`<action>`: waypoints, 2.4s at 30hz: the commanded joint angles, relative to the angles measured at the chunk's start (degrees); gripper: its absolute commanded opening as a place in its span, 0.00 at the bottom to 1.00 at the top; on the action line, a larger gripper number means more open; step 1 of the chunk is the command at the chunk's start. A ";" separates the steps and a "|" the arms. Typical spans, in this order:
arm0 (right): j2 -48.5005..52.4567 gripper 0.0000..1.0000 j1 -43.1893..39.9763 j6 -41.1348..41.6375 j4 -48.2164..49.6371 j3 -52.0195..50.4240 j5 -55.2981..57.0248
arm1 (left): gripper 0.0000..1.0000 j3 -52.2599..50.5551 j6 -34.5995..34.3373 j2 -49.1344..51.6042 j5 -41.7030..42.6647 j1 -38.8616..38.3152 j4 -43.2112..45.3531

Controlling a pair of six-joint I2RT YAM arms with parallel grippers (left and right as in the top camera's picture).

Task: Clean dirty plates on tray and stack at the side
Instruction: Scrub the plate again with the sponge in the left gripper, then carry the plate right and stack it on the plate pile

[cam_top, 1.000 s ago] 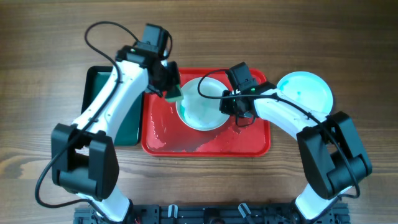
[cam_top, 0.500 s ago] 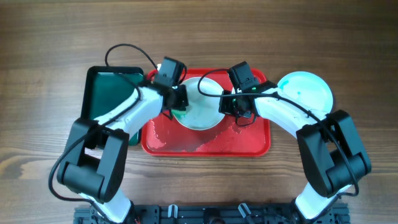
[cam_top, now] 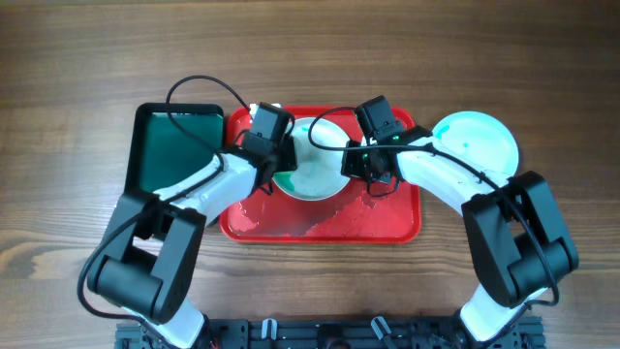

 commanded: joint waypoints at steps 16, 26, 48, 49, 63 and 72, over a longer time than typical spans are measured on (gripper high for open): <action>1.77 0.04 0.15 -1.03 0.04 -0.13 -0.09 | 0.04 -2.08 2.10 2.40 -6.36 5.27 -0.55; 1.95 0.04 0.15 -0.98 0.04 -0.13 -0.11 | 0.04 5.68 2.10 -0.35 -15.19 3.08 4.37; -21.38 0.04 3.45 -9.73 -13.64 0.00 30.95 | 0.04 10.45 -2.82 -12.50 6.91 7.82 -24.41; -23.21 0.04 5.03 -9.81 -15.15 0.00 36.26 | 0.04 10.45 -3.52 -11.98 6.88 7.82 -24.30; -28.63 0.04 26.34 -15.32 -23.15 0.00 87.86 | 0.04 10.45 -3.67 -10.34 6.86 7.85 -22.01; -28.63 0.04 26.34 -17.33 -21.57 0.00 90.73 | 0.04 10.45 -3.69 -10.34 6.88 7.85 -21.64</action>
